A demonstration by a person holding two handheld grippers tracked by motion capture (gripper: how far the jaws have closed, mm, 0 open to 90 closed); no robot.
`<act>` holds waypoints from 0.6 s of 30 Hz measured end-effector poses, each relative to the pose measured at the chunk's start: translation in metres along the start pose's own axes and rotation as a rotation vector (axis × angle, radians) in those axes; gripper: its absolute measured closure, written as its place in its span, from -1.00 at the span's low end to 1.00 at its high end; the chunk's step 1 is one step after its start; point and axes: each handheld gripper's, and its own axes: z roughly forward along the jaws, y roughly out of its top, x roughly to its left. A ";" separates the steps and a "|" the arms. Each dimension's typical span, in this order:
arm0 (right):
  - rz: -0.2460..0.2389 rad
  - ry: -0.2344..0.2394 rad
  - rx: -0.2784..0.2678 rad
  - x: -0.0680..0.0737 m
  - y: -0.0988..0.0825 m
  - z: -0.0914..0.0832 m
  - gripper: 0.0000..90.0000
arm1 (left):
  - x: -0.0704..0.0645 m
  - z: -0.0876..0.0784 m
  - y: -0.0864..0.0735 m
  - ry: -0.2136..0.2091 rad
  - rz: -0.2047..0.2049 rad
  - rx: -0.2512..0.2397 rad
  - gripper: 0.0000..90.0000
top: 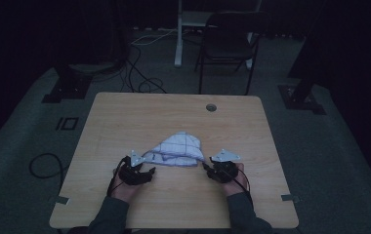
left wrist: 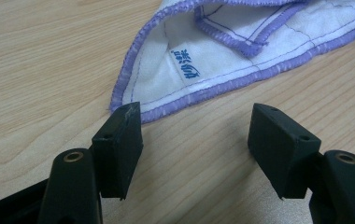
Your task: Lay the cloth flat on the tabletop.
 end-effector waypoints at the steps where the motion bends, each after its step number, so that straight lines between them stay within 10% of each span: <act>1: 0.001 0.002 -0.003 0.001 0.001 0.000 0.33 | 0.000 0.000 0.000 0.000 0.000 0.000 -0.20; 18: -0.017 0.036 -0.036 0.018 0.020 0.012 0.36 | 0.000 0.000 0.000 0.000 0.000 0.001 -0.20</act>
